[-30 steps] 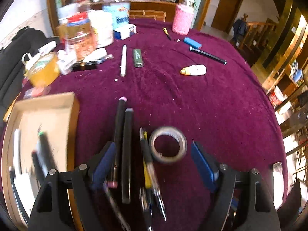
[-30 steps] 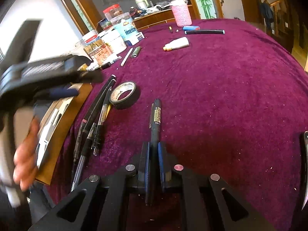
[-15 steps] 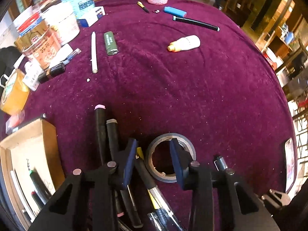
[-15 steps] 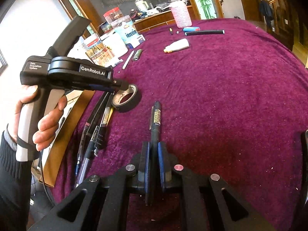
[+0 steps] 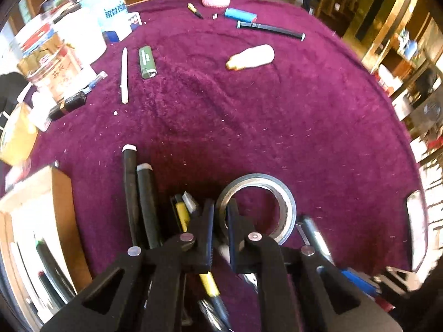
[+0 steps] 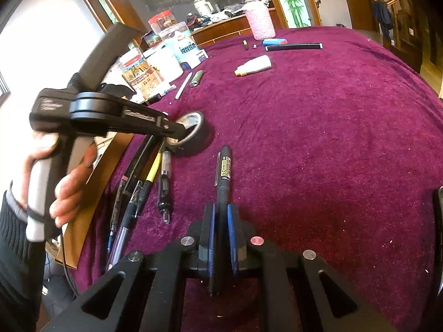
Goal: Organize rigid objects
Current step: 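Carry the black pen and tape roll over the cardboard tray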
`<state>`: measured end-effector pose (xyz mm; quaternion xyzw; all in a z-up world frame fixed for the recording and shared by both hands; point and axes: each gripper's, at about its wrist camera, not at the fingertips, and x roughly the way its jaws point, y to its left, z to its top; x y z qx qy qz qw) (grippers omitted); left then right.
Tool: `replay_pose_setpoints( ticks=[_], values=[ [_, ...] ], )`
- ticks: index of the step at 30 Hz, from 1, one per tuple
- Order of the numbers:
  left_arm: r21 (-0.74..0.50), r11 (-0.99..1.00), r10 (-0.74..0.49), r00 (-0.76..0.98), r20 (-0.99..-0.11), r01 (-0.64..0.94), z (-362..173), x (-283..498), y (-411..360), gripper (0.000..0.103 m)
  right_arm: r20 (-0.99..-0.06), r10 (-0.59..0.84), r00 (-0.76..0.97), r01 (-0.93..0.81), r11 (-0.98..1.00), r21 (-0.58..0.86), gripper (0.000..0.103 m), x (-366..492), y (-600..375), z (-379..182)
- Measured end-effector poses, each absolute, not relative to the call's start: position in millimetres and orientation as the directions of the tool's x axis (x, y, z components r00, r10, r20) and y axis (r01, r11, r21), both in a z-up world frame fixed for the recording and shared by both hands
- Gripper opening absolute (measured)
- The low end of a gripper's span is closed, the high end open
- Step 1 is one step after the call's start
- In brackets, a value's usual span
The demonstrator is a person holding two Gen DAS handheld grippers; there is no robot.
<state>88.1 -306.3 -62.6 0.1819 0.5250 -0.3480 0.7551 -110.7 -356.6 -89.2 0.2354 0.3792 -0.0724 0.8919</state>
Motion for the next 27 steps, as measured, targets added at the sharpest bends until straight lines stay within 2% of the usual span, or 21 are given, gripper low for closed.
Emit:
replay_pose_setpoints(
  ticks=[6, 10, 13, 16, 21, 24, 27],
  values=[
    [-0.157, 0.754, -0.411, 0.272, -0.870, 0.637, -21, 61, -261, 0.008, -0.715, 0.039, 0.698, 0.315, 0.880, 0.356, 0.008, -109, -356, -90],
    [-0.226, 0.796, -0.442, 0.285, -0.851, 0.561, -4, 40, -200, 0.008, -0.693, -0.003, 0.721, 0.312, 0.894, 0.322, 0.008, -114, -350, -84],
    [-0.254, 0.828, -0.445, 0.312, -0.839, 0.499, 1, 25, -151, 0.008, -0.673, -0.012, 0.739, 0.288, 0.909, 0.300, 0.008, -117, -343, -80],
    [-0.270, 0.867, -0.429, 0.353, -0.831, 0.419, 5, 15, -97, 0.008, -0.658, 0.080, 0.749, 0.243, 0.890, 0.385, 0.008, -117, -341, -75],
    [-0.280, 0.913, -0.386, 0.407, -0.828, 0.297, 4, 22, -34, 0.008, -0.602, 0.158, 0.783, 0.113, 0.915, 0.388, 0.007, -111, -299, -36],
    [-0.296, 0.919, -0.385, 0.421, -0.821, 0.261, 0, 28, -15, 0.008, -0.602, 0.148, 0.785, 0.082, 0.938, 0.338, 0.006, -100, -271, -22],
    [-0.324, 0.909, -0.409, 0.413, -0.814, 0.262, -4, 29, -4, 0.008, -0.641, 0.097, 0.762, 0.129, 0.947, 0.296, 0.006, -87, -268, -28]
  ],
)
